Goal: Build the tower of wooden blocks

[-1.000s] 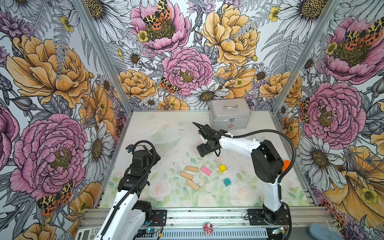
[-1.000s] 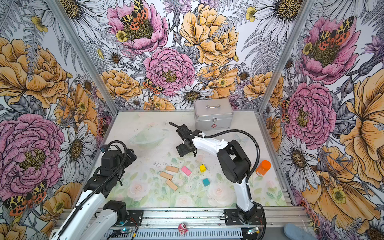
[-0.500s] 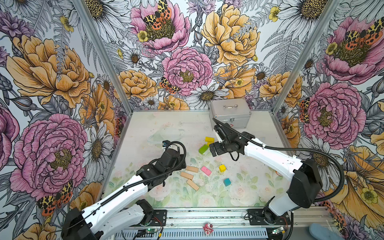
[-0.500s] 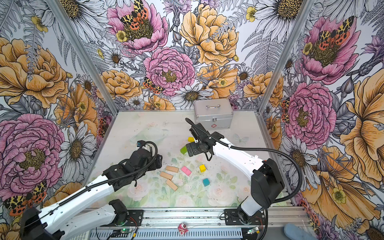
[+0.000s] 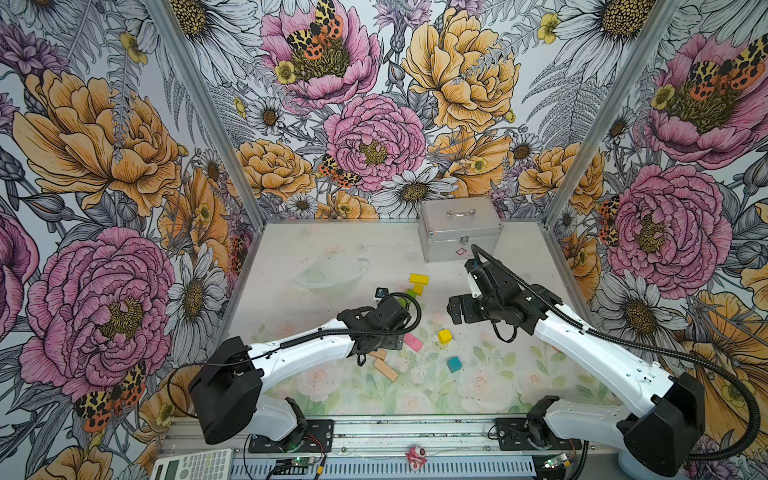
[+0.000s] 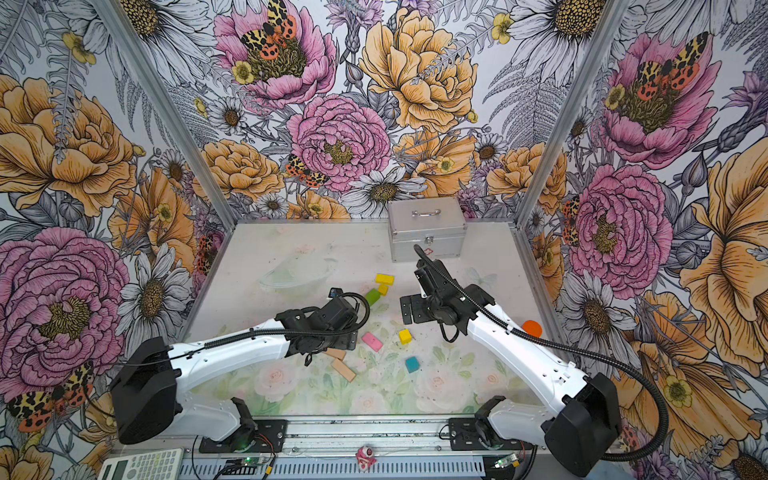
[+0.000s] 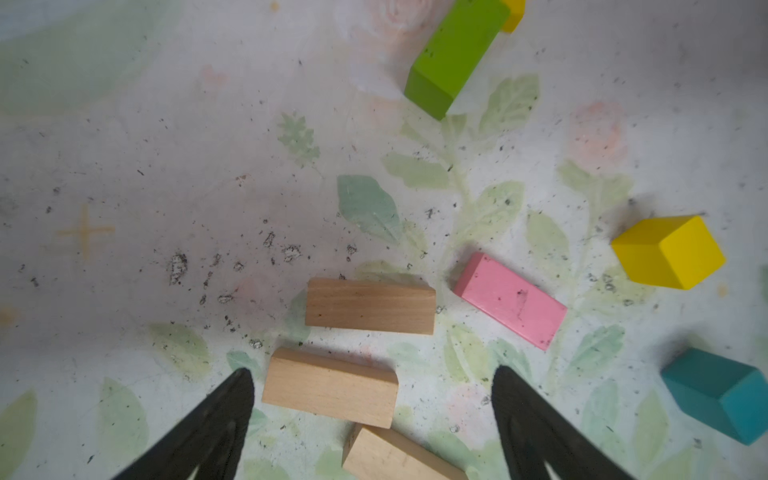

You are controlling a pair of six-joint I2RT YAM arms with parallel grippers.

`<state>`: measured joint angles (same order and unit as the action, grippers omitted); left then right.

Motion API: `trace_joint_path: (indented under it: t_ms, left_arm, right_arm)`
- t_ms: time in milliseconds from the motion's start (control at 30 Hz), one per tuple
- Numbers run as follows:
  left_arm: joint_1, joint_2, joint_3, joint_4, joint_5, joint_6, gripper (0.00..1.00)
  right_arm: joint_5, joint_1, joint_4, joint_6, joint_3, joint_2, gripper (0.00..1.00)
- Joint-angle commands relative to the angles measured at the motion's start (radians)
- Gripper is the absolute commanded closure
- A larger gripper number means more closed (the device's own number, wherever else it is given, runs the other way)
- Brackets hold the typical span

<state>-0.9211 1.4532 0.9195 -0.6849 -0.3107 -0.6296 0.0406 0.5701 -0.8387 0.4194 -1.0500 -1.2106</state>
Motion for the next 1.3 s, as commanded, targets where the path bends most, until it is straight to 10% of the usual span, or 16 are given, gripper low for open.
trace_joint_path:
  t_ms: [0,833,1267]
  left_arm:
    - [-0.013,0.062,0.043,-0.019,0.038,0.033,0.05]
    - [0.066,0.235,0.098,-0.016,0.088,0.094,0.11]
    - [0.093,0.265,0.119,-0.013,0.094,0.096,0.33]
  right_arm:
    - [-0.015,-0.02,-0.002,0.004,0.022,0.034,0.0]
    - [-0.047,-0.101,0.0,-0.005,0.065,0.098,0.0]
    - [-0.041,-0.114,-0.002,-0.008,0.063,0.102,0.0]
